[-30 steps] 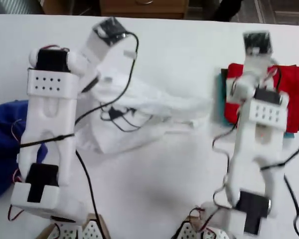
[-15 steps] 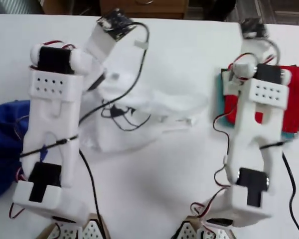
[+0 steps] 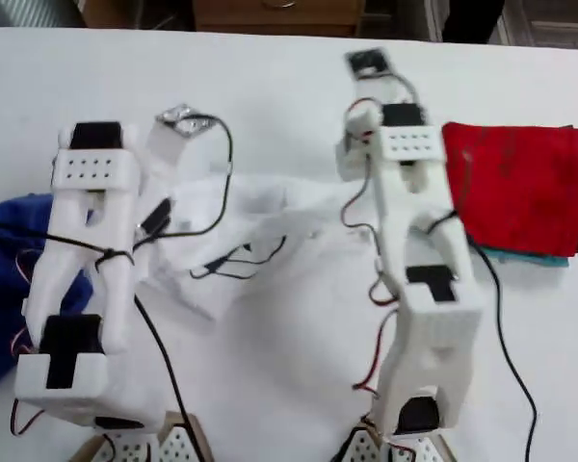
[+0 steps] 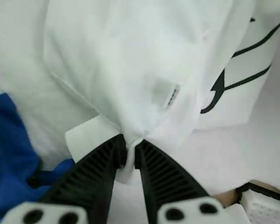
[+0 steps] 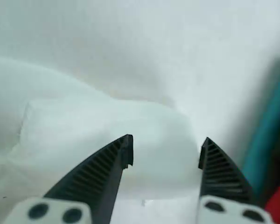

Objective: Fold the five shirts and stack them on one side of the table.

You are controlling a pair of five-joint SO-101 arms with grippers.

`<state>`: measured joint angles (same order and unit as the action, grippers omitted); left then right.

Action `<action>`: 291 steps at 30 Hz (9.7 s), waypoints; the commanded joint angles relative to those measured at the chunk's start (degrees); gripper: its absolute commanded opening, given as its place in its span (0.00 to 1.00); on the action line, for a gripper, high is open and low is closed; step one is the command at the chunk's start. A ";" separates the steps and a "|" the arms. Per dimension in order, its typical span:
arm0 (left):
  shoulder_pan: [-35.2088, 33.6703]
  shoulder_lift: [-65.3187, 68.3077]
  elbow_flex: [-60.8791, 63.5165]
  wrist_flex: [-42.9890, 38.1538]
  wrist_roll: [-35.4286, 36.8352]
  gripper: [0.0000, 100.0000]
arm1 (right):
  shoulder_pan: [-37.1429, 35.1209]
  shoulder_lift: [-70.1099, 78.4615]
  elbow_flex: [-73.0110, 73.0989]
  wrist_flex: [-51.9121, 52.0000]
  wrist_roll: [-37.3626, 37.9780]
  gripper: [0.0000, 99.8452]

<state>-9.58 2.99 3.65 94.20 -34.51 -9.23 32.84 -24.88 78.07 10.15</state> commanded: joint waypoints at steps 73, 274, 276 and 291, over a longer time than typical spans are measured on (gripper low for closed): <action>-4.04 20.84 8.13 -19.69 11.25 0.03 | -0.13 -29.85 42.64 -10.86 8.00 0.21; -7.65 21.19 4.79 -19.78 11.25 0.03 | -2.33 -24.75 40.00 -8.40 1.76 0.19; -7.65 21.19 4.79 -19.78 11.25 0.03 | -2.42 -24.75 40.62 -10.77 -0.97 0.19; -7.65 21.19 4.88 -19.78 11.25 0.03 | -2.51 -9.36 33.58 -10.24 -6.68 0.19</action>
<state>-15.91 23.65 9.71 75.03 -23.60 -11.25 22.02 10.73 66.99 3.82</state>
